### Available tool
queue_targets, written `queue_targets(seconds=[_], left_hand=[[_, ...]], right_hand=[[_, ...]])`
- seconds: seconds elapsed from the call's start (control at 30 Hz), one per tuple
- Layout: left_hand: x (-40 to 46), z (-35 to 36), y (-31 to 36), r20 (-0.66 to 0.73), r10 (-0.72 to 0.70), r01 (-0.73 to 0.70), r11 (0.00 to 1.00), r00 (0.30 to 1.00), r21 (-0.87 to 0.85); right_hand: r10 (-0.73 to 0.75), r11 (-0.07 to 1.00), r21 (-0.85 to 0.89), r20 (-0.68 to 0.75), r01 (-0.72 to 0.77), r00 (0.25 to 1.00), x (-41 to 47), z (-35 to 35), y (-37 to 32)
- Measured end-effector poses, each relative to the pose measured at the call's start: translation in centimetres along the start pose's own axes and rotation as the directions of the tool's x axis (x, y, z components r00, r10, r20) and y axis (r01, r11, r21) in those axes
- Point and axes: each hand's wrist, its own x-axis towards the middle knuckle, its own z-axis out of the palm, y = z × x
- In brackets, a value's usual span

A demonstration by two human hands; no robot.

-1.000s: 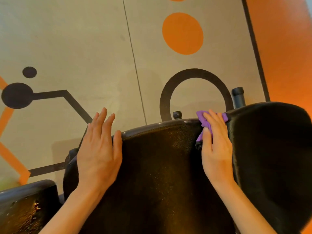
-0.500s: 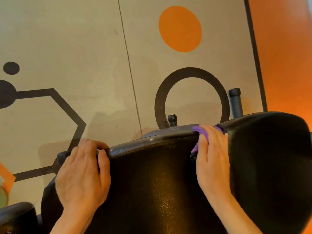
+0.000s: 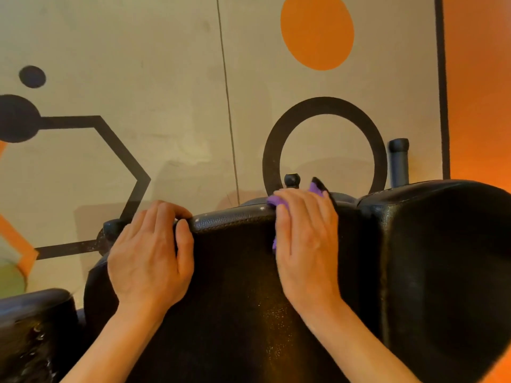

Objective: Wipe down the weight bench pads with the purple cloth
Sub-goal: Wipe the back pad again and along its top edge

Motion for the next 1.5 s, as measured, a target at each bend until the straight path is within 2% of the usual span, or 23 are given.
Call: queue_targets(seconds=[0.07,0.1,0.23,0.3,0.37,0.47,0.53,0.63,0.67,0.7,0.77,0.83,0.9,0.93,1.0,1.03,1.07,1.17,1.23,1.27,1.33,1.43,1.5], left_hand=[[0.0,0.0,-0.1,0.006,0.006,-0.006,1.000,1.000,0.003],[0.0,0.0,-0.2,0.009,0.009,-0.009,1.000,1.000,0.003],[0.0,0.0,-0.2,-0.012,0.035,-0.035,0.999,0.999,-0.028],[-0.1,0.1,-0.2,-0.027,0.038,-0.039,0.998,0.999,-0.042],[-0.2,0.0,-0.3,-0.033,0.037,-0.039,0.998,0.999,-0.041],[-0.1,0.1,-0.4,-0.032,0.057,-0.058,0.998,0.998,-0.021],[-0.1,0.1,-0.5,-0.034,0.064,-0.064,0.998,0.997,-0.006],[-0.1,0.2,-0.5,-0.027,0.057,-0.058,0.998,0.998,-0.003],[0.0,0.2,-0.5,-0.027,0.057,-0.057,0.998,0.998,-0.007],[0.0,0.2,-0.4,-0.026,0.056,-0.056,0.998,0.998,-0.009],[0.0,0.0,-0.4,-0.021,0.055,-0.055,0.998,0.998,-0.002],[0.0,-0.1,-0.4,-0.013,0.053,-0.053,0.999,0.999,0.004],[-0.1,-0.2,-0.5,-0.005,0.055,-0.055,0.998,0.998,-0.004],[0.0,-0.2,-0.6,-0.005,0.056,-0.056,0.998,0.998,-0.009],[0.1,-0.3,-0.6,0.011,0.055,-0.055,0.998,0.998,-0.013],[0.2,-0.3,-0.7,0.019,0.055,-0.055,0.998,0.998,-0.012],[0.2,-0.3,-0.7,0.025,0.057,-0.057,0.998,0.998,-0.012],[0.1,-0.4,-0.6,0.028,0.044,-0.044,0.999,0.999,0.004],[0.2,-0.5,-0.7,0.027,0.023,-0.023,1.000,0.999,-0.001],[0.3,-0.6,-0.7,0.039,0.023,-0.023,1.000,0.999,-0.016],[0.3,-0.9,-0.9,0.057,0.042,-0.037,0.996,0.998,-0.080],[-0.3,-1.8,-2.6,0.045,0.004,0.004,0.984,0.999,-0.179],[-1.3,-2.1,-4.3,0.035,-0.099,0.104,0.975,0.995,-0.199]], right_hand=[[-0.162,0.987,-0.003,0.117,0.163,0.980,0.5,-0.4,-0.4],[-0.173,0.984,-0.004,0.156,0.176,0.973,0.9,-1.1,0.8],[0.106,0.992,0.062,0.100,-0.112,0.989,1.0,-3.7,5.7],[0.139,0.990,0.022,0.038,-0.140,0.989,0.8,-2.3,3.3],[-0.003,0.999,-0.032,0.044,0.004,0.999,0.5,-0.2,0.0],[-0.222,0.973,-0.015,0.178,0.228,0.959,0.5,-0.6,-0.2],[-0.121,0.992,0.001,0.169,0.122,0.978,0.6,-2.3,2.9],[0.275,0.959,0.066,0.016,-0.275,0.961,0.0,-3.7,5.8],[0.310,0.950,0.048,-0.021,-0.309,0.950,-0.3,-3.2,4.8],[0.272,0.962,0.024,-0.032,-0.272,0.962,-0.6,-2.3,3.1],[0.056,0.998,0.001,0.019,-0.056,0.998,-1.1,0.0,-1.1],[-0.219,0.973,-0.044,0.154,0.228,0.964,-1.6,1.1,-3.7],[-0.328,0.936,-0.048,0.231,0.348,0.916,-1.1,0.3,-2.1],[-0.266,0.960,-0.025,0.213,0.277,0.940,-0.7,-0.6,-0.5],[0.032,0.998,0.048,0.102,-0.037,0.994,-0.2,-2.6,2.1],[0.157,0.986,0.056,0.038,-0.159,0.987,-0.2,-2.8,2.4],[0.196,0.980,0.028,0.001,-0.196,0.981,-0.3,-2.2,1.4],[-0.049,0.999,-0.021,0.071,0.051,0.996,-1.1,1.4,-5.1],[-0.248,0.967,-0.018,0.188,0.256,0.950,-1.8,2.3,-6.8],[-0.278,0.954,-0.047,0.237,0.297,0.931,-1.5,1.9,-6.4],[-0.185,0.963,-0.149,0.238,0.224,0.953,-0.7,0.5,-3.7],[0.084,0.987,-0.142,0.094,-0.070,0.992,0.1,-1.1,-0.9],[0.098,0.988,-0.125,0.050,-0.091,0.994,-0.3,0.5,-2.7]])
